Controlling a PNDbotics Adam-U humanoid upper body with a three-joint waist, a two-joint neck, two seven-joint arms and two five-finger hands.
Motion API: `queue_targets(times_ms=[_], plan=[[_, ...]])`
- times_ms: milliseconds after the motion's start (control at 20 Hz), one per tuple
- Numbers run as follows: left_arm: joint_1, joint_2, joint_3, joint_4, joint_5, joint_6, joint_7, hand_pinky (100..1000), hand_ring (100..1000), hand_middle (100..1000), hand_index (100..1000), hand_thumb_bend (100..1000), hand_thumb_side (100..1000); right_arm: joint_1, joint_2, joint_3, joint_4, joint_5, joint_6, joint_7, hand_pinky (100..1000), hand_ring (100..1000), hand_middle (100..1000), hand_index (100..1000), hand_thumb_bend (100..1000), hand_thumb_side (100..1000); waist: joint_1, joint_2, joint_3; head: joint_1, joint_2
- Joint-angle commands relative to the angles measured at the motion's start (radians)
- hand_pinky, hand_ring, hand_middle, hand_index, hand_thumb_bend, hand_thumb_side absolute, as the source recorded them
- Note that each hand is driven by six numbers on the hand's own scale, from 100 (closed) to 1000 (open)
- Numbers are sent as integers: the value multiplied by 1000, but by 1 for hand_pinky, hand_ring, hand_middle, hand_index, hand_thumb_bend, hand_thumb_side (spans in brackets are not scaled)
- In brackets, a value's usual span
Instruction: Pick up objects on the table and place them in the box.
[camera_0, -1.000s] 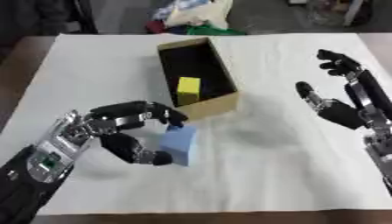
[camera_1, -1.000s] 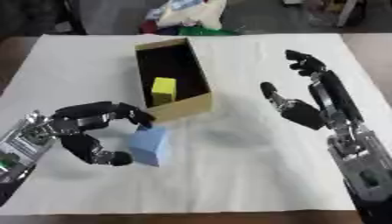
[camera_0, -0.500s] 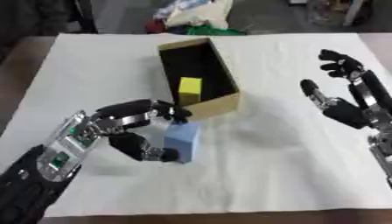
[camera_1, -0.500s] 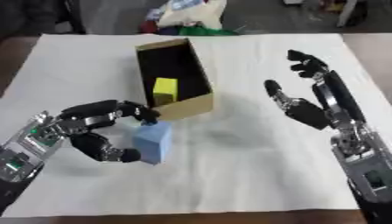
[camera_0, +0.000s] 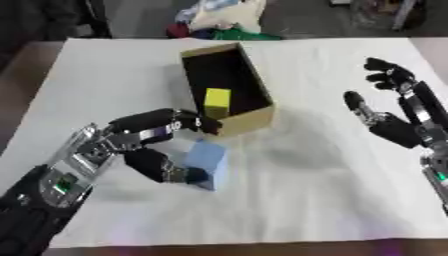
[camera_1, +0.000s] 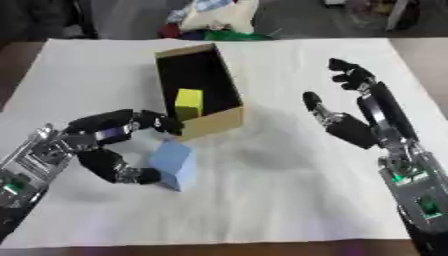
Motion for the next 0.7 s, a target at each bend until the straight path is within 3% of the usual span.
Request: queue_targets(times_ms=[50, 350, 700], plan=[[-13, 33, 21, -33, 10, 0, 3, 848, 857, 803, 969, 535, 815, -11, -24, -5, -17, -6, -2, 4, 814, 833, 862, 959, 378, 775, 0, -13, 0, 1, 1], [-15, 44, 29, -57, 29, 7, -8, 851, 860, 807, 970, 539, 813, -11, -23, -4, -16, -6, -2, 6, 814, 833, 862, 959, 376, 776, 0, -15, 1, 2, 1], [-35, 45, -3, -17, -6, -15, -69, 869, 891, 851, 993, 623, 767, -13, -22, -1, -14, -6, -5, 11, 815, 834, 858, 960, 368, 782, 0, -15, -1, 5, 2]])
